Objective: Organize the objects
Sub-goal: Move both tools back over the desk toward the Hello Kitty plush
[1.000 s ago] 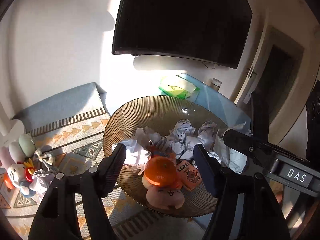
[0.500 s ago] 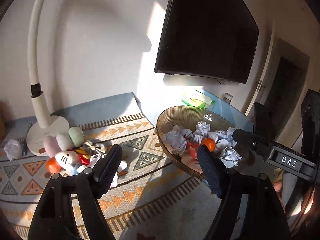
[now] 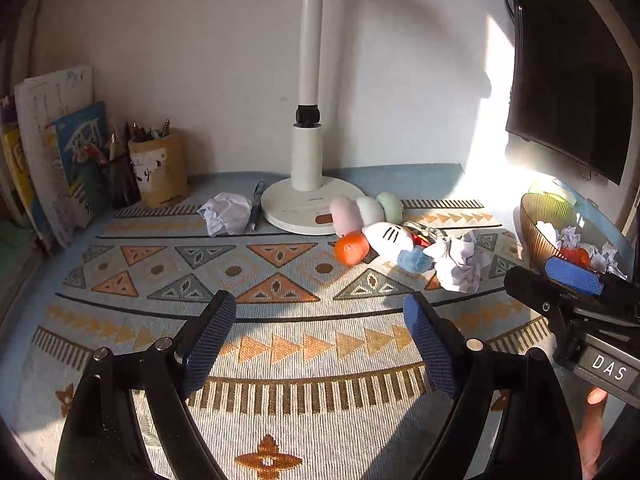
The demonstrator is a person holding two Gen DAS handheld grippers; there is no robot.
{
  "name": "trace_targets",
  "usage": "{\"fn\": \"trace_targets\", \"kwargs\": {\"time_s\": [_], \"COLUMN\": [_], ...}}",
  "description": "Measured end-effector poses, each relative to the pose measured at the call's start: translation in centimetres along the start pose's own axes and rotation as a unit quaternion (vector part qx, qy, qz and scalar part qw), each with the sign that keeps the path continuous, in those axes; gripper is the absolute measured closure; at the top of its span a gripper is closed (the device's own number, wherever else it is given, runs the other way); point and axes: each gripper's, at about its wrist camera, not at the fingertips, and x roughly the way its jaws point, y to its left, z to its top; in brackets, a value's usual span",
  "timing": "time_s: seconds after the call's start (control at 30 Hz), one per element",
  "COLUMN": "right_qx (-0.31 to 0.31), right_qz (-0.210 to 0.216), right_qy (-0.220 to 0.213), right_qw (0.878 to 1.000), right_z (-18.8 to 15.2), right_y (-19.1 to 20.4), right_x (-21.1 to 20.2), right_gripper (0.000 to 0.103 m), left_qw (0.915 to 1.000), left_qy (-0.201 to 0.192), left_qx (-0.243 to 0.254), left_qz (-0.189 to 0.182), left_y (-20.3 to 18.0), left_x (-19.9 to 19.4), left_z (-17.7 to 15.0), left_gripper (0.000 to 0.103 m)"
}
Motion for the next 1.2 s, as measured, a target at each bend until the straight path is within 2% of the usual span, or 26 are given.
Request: {"fn": "trace_targets", "kwargs": {"time_s": [0.2,0.37,0.53,0.83,1.0,1.13,1.2], "right_qx": [0.001,0.014,-0.004,-0.011,-0.041,-0.054,-0.049], "right_qz": [-0.023,-0.021,-0.029,-0.037,-0.027,-0.018,-0.03], "right_qy": [0.002,0.026,0.042,0.048,0.061,0.046,0.038], "right_qw": [1.0,0.999,0.999,0.998,0.997,0.997,0.998], "right_z": [-1.0,-1.4,-1.6,-1.6,-0.9,1.2,2.0], "right_y": [-1.2,-2.1,-1.4,-1.2,0.2,1.1,0.8], "right_x": [1.6,2.9,3.8,4.0,4.3,4.1,4.2], "right_gripper": [0.034,0.034,0.034,0.034,0.034,0.034,0.034], "left_qw": [0.9998,0.9997,0.999,0.9984,0.9987,0.9985,0.998], "left_qy": [-0.001,0.013,0.037,0.039,0.036,0.042,0.048], "left_qx": [-0.014,-0.019,-0.024,-0.042,-0.036,-0.036,-0.041], "left_qz": [-0.011,-0.003,0.005,0.005,0.002,-0.001,-0.008], "left_y": [0.3,0.4,0.6,1.2,1.0,1.2,1.5], "left_x": [1.3,1.9,2.8,2.8,2.5,2.5,2.4], "left_z": [-1.5,-1.7,-1.8,-1.9,-1.7,-1.4,-0.9], "left_gripper": [0.018,0.018,0.018,0.018,0.018,0.018,0.018]}}
